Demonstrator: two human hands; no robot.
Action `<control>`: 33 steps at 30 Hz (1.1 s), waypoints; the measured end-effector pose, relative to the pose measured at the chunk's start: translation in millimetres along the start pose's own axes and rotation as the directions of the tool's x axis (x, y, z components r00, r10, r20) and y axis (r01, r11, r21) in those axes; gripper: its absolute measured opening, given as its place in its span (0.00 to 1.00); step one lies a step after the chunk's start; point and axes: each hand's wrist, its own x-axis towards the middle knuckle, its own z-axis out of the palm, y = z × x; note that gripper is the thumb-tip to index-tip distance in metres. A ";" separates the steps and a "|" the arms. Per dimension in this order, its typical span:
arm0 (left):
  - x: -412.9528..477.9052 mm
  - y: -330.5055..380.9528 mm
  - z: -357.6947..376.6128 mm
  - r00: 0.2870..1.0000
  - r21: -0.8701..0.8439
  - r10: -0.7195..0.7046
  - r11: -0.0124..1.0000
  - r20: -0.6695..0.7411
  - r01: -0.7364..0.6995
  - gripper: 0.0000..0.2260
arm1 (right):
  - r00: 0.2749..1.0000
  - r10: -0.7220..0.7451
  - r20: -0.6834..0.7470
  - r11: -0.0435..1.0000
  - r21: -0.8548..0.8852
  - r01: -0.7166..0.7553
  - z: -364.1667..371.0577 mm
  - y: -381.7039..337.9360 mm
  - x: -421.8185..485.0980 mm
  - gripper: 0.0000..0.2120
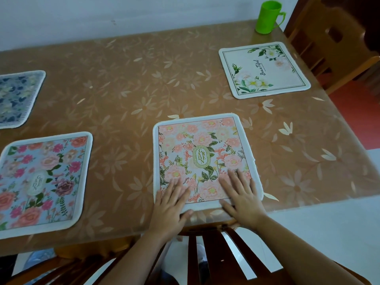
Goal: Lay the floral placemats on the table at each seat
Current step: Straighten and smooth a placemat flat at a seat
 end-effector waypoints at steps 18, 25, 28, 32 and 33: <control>154.7 -51.3 -30.1 0.986 0.095 -0.122 0.987 -0.111 0.133 0.33 | 0.994 -0.059 -0.097 0.996 -0.078 0.051 -36.3 11.2 200.9 0.35; 186.5 -66.9 -40.9 0.963 0.026 -0.240 0.969 -0.123 0.245 0.32 | 0.953 0.219 -0.207 0.974 -0.002 -0.225 -36.1 15.8 205.6 0.34; 172.4 -62.6 -35.1 0.966 0.031 -0.230 0.971 -0.121 0.235 0.34 | 0.951 0.229 -0.207 0.973 0.007 -0.232 -34.0 20.2 181.8 0.34; 137.2 -53.2 -23.6 0.981 0.061 -0.169 0.983 -0.094 0.175 0.33 | 0.962 0.200 -0.186 0.980 0.050 -0.194 -27.3 21.5 134.7 0.32; 127.2 -50.6 -21.1 0.986 0.078 -0.147 0.985 -0.076 0.152 0.33 | 0.964 0.198 -0.180 0.980 0.062 -0.190 -25.3 20.5 121.7 0.32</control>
